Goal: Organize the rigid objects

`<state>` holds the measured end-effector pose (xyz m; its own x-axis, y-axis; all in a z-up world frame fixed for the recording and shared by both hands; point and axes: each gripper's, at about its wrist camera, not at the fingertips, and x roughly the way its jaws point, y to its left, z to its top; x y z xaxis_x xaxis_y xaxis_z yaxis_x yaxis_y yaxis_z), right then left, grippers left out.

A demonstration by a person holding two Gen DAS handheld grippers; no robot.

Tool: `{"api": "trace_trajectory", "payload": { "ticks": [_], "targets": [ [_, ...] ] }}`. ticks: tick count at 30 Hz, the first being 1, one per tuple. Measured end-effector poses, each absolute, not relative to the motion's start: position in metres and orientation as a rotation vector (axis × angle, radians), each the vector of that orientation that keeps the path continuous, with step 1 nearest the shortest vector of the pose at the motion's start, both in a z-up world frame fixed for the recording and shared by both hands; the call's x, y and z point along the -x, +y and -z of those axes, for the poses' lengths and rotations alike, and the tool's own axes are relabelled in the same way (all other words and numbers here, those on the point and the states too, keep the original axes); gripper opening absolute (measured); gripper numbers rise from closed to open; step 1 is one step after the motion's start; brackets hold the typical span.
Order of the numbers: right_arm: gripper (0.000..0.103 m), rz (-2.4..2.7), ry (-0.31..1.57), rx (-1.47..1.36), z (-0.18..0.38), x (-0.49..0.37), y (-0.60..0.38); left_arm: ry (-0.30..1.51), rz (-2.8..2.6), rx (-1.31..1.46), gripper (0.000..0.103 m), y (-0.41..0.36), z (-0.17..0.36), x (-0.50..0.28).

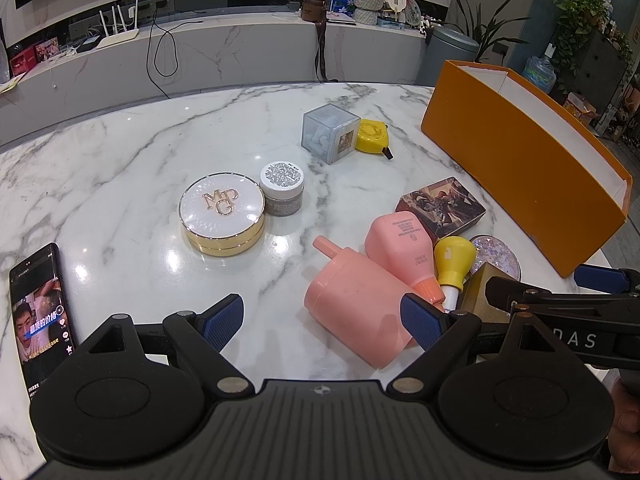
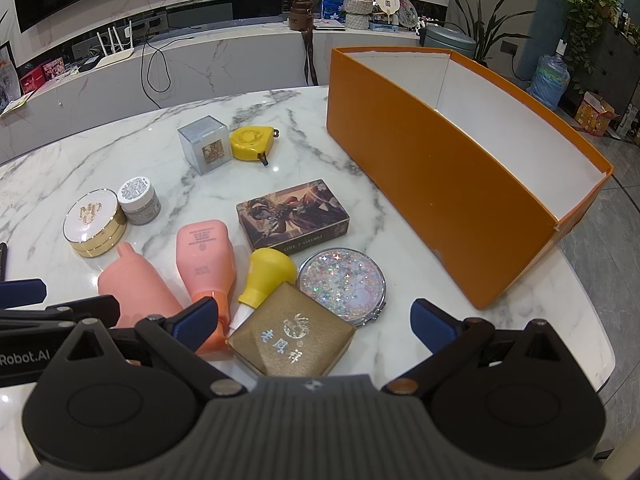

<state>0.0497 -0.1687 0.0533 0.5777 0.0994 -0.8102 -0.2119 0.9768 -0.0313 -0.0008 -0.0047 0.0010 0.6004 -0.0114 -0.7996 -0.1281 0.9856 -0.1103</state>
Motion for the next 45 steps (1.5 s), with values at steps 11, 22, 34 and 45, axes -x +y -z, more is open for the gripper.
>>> {"api": "trace_trajectory", "payload": {
  "ticks": [11,22,34,45],
  "targets": [
    [0.1,-0.182,0.939,0.129,-0.053,-0.05,-0.169,0.926,-0.067,0.164,0.103,-0.005,-0.001,0.001],
    [0.1,-0.183,0.938,0.132,-0.053,-0.05,-0.169,0.926,-0.065,0.165,0.103,-0.007,0.006,-0.001],
    [0.1,-0.205,0.954,0.18,-0.045,-0.048,-0.178,0.944,-0.062,0.179,0.103,-0.01,0.012,-0.006],
    [0.1,-0.415,0.98,0.371,-0.023,-0.033,-0.168,0.946,-0.031,0.179,0.103,-0.026,0.018,-0.016]
  ]
}}
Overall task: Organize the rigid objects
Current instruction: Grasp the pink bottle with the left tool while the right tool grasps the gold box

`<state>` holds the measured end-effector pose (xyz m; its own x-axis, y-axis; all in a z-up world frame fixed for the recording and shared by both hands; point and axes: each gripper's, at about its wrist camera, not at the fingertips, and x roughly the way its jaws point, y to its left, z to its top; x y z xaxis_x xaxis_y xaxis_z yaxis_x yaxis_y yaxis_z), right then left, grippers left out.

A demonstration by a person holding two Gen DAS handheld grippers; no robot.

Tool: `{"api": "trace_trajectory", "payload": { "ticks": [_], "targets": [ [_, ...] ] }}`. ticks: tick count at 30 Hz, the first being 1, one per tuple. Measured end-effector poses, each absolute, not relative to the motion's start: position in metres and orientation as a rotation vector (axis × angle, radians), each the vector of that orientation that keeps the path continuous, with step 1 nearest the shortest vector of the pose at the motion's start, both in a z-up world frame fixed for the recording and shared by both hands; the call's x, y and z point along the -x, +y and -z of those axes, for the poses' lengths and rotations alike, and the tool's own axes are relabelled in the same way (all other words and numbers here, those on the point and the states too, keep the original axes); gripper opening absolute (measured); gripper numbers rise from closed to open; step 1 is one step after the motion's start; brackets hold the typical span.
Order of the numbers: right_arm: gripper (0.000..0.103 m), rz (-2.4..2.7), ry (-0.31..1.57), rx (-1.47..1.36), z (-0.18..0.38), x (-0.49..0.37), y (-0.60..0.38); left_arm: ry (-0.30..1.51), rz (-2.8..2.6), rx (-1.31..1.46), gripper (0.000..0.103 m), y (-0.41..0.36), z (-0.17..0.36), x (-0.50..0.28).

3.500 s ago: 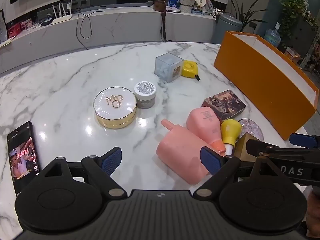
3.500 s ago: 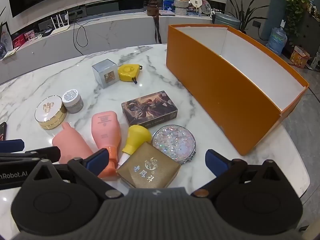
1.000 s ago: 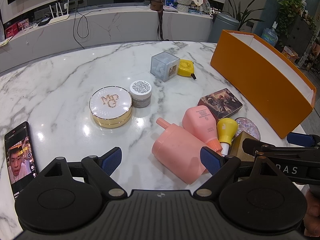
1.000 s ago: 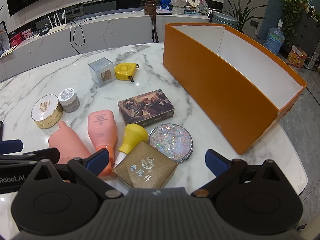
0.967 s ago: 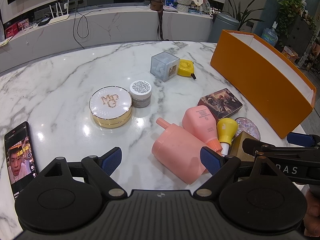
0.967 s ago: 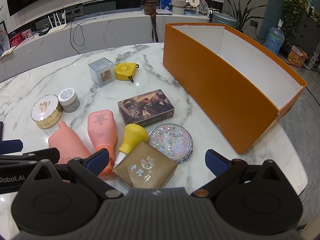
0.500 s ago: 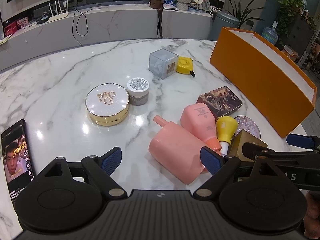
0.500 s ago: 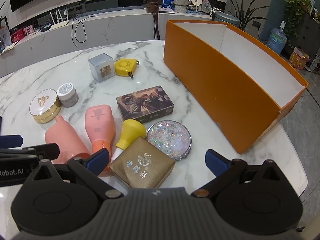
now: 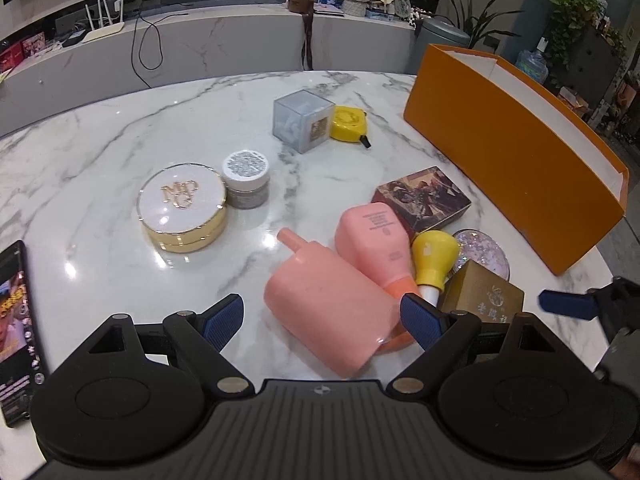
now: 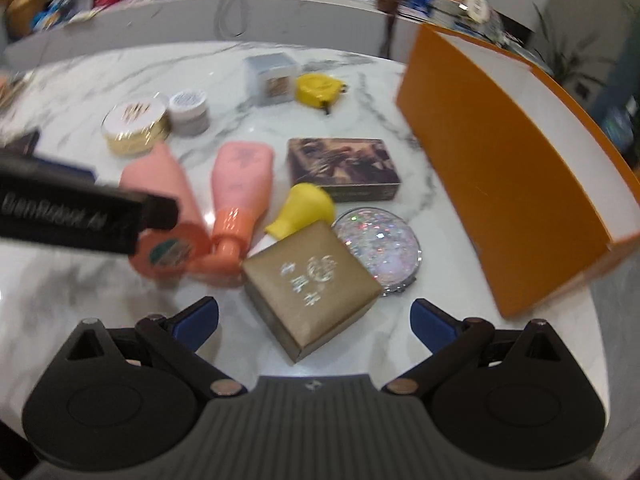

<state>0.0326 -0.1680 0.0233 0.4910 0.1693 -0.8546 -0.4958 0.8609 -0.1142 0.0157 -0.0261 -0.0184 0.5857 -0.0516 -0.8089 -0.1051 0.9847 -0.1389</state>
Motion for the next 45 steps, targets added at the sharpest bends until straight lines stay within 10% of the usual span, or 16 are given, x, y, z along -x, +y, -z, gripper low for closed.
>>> {"api": "trace_trajectory", "payload": {
  "ticks": [23,33,45],
  "targets": [
    [0.078,-0.528,0.916,0.51,-0.013,-0.044,-0.161,0.982,-0.035,0.181,0.102,-0.019,0.038,-0.027],
    [0.073,-0.569,0.939,0.516,-0.016,-0.046,-0.165,1.013,-0.013,0.174,0.072,-0.008,0.043,-0.026],
    [0.07,-0.653,0.909,0.566,-0.017,-0.05,-0.165,1.005,-0.002,0.13,0.066,-0.007,0.049,-0.026]
  ]
}}
